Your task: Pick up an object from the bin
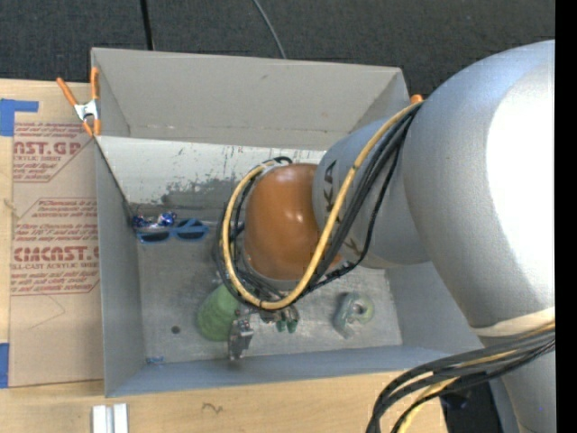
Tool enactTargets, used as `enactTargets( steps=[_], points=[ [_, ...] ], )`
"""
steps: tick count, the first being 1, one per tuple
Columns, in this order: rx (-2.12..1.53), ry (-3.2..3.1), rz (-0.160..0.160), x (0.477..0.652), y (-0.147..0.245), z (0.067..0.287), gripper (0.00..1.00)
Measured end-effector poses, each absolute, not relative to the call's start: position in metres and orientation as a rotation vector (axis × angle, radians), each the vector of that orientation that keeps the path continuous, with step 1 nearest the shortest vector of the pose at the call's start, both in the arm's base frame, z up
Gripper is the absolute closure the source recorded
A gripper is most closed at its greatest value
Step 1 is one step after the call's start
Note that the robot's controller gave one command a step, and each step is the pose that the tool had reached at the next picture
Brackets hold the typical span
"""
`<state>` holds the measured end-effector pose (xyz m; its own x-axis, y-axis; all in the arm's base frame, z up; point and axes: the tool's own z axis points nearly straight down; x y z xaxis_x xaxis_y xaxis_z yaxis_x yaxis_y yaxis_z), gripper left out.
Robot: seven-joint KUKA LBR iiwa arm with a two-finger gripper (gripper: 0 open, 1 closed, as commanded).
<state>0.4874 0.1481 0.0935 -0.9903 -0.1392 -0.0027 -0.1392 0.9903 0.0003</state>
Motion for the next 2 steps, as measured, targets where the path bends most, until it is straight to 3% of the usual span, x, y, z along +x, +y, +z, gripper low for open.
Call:
enactTargets(
  steps=[1,2],
  points=[
    [-0.22,3.127,0.003,0.489,0.149,0.163,1.0],
    [-0.221,3.13,0.002,0.489,0.15,0.189,1.0]
  ],
)
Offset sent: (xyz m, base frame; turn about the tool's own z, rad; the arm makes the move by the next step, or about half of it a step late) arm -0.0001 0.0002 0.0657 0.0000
